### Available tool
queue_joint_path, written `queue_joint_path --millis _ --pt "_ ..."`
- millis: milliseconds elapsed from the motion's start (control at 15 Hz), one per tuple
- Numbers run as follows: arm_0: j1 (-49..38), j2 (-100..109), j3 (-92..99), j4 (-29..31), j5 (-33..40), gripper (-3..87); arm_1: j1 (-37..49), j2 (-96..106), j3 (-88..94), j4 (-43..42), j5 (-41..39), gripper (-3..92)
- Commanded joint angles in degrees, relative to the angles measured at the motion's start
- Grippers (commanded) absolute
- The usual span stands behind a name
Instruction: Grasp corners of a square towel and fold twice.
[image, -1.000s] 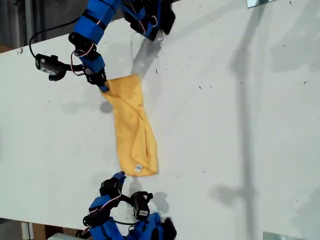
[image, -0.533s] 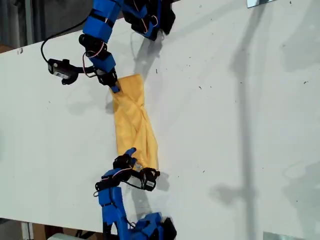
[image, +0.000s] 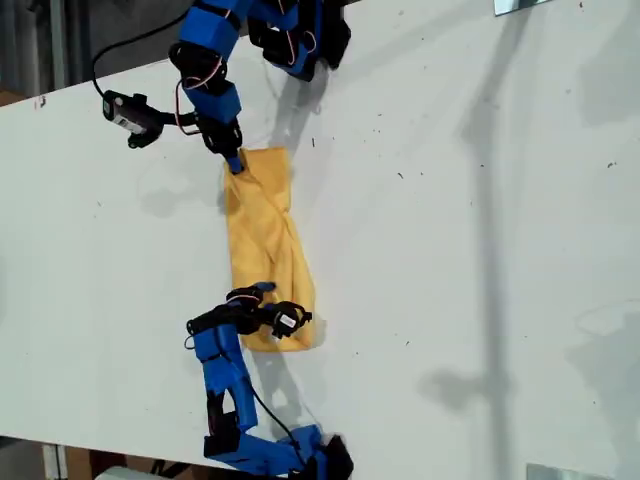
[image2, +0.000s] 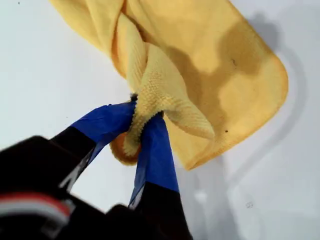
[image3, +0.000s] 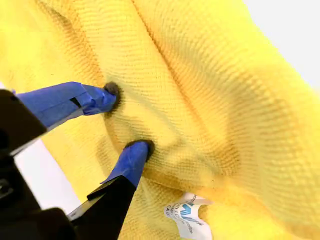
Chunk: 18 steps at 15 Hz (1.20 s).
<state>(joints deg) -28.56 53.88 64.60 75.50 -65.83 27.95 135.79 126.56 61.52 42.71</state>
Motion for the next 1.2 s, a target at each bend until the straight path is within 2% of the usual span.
queue_joint_path --millis 0,67,333,600,800,933,1133 --pt "0.4 0.6 -1.7 2.7 -0.7 3.7 -0.4 2.6 -0.4 0.2 0.8 -0.1" --pt "0.8 0.6 -1.1 3.4 -0.9 -0.1 -0.6 2.6 -0.4 0.2 1.0 -0.1" --pt "2.7 1.5 -2.0 5.6 -1.2 -0.1 -0.5 3.3 0.5 0.4 1.3 -0.1" --pt "6.9 8.8 -9.2 17.6 -1.4 -0.1 -3.3 8.4 -2.0 1.6 -2.5 -0.1" --pt "8.6 23.9 -4.0 19.2 -1.2 -0.1 -1.3 8.1 -3.8 1.7 -4.5 -0.1" --pt "4.0 32.2 2.5 19.4 0.2 -0.1 1.3 7.4 -5.3 0.6 -5.8 -0.1" --pt "-7.4 40.4 11.0 16.9 4.8 -0.1 9.0 3.9 -9.1 -1.9 -6.9 -0.1"
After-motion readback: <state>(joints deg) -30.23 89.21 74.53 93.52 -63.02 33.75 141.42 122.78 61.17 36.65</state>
